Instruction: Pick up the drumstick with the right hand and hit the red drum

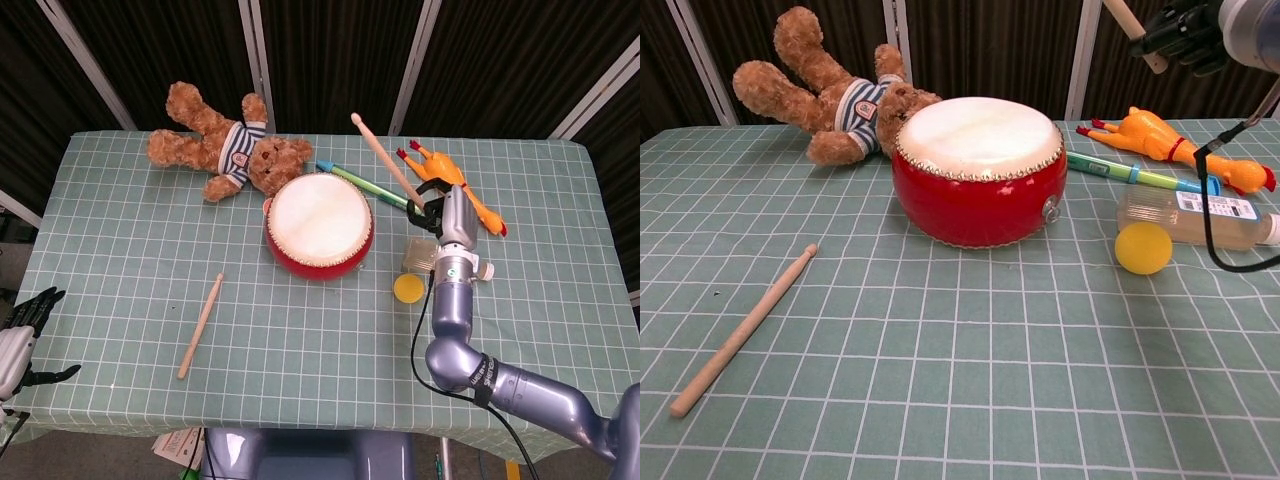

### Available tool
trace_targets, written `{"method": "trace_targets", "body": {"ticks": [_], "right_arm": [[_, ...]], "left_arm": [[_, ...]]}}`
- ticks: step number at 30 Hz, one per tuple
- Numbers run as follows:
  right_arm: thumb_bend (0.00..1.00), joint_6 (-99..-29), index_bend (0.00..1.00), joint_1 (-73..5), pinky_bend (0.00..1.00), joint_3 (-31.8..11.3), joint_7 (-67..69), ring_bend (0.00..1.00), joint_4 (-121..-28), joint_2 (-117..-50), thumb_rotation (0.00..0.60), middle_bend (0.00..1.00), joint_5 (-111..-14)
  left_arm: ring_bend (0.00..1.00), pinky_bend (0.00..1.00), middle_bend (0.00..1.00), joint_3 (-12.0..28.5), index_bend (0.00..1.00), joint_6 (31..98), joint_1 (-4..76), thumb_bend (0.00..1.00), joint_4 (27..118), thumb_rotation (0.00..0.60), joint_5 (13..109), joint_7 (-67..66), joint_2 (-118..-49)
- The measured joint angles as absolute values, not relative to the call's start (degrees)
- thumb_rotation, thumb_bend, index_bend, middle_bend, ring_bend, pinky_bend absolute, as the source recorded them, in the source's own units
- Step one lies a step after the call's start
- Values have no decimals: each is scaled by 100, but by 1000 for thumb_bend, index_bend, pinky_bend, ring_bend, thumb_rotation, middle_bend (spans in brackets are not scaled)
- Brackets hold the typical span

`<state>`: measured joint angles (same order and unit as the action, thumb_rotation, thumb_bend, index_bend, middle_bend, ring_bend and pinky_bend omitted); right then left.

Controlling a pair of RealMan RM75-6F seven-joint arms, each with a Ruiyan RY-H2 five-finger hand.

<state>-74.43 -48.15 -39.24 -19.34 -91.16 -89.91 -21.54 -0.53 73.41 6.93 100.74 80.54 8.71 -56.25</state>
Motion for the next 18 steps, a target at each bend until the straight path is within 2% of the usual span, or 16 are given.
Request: {"method": "trace_targets", "body": {"ticks": [3, 6, 13, 16, 18], "right_arm": [[579, -7485, 975, -4960, 1000, -3632, -2188, 1000, -8672, -9119, 600, 1000, -2396], [578, -7502, 975, -5115, 1000, -3112, -2667, 1000, -8067, -9255, 600, 1000, -2804], [579, -7407, 983, -5369, 1000, -933, -4773, 1000, -6474, -9613, 600, 1000, -4492], [578, -7375, 984, -5385, 1000, -525, -5161, 1000, -6002, -9763, 600, 1000, -5020], [578, -7382, 984, -5379, 1000, -544, -5157, 1000, -5957, -9808, 600, 1000, -5090]], "left_arm": [[0, 0, 0, -53, 0, 7373, 694, 15, 10054, 600, 8100, 854, -5629], [0, 0, 0, -55, 0, 7383, 693, 15, 10030, 600, 8117, 863, -5644], [0, 0, 0, -62, 0, 7353, 705, 15, 10036, 600, 8115, 892, -5633], [0, 0, 0, -63, 0, 7365, 699, 15, 10044, 600, 8119, 894, -5630], [0, 0, 0, -67, 0, 7365, 698, 15, 10046, 600, 8123, 892, -5629]]}}
